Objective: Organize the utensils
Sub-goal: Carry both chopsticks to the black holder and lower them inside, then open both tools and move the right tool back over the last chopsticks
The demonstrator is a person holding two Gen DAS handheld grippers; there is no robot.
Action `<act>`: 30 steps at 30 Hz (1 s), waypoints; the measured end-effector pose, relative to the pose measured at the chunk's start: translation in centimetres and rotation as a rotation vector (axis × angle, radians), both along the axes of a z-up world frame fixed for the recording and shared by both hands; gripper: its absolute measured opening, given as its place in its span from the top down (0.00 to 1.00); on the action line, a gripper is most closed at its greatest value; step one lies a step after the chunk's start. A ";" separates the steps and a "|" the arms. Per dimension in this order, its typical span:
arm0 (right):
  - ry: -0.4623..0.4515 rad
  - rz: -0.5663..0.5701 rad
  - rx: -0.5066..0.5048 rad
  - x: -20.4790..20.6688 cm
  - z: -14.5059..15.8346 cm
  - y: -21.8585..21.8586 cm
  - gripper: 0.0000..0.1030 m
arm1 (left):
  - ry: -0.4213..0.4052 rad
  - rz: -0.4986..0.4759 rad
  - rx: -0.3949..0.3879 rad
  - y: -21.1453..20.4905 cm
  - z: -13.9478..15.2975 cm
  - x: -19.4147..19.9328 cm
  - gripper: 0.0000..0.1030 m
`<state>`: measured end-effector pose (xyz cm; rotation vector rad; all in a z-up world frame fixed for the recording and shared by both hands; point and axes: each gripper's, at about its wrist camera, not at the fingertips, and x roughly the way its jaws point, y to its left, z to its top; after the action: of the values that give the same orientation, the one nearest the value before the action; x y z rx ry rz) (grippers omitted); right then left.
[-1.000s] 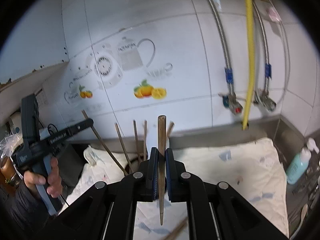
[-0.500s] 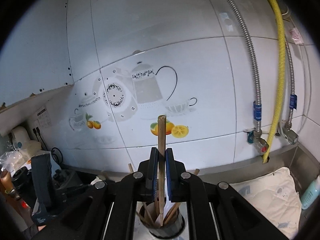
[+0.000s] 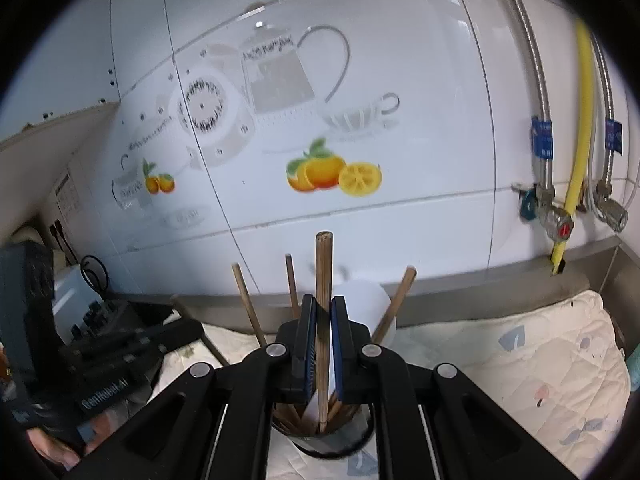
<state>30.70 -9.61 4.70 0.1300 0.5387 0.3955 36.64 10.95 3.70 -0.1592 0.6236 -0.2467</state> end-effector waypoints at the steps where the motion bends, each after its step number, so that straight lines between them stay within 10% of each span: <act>1: 0.007 0.002 -0.009 -0.1 -0.3 0.0 0.90 | 0.002 0.001 -0.005 0.1 0.0 0.0 0.91; 8: 0.046 0.010 -0.012 -0.2 -0.8 -0.6 0.90 | 0.000 0.024 -0.027 0.5 0.3 -0.6 0.62; 30: 0.165 -0.028 -0.025 -5.3 -3.5 -6.5 0.71 | 0.021 0.008 -0.017 -0.6 0.4 -5.4 0.61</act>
<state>25.36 -16.12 1.17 0.1468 0.7038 0.3521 31.19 10.31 4.07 -0.1813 0.6414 -0.2426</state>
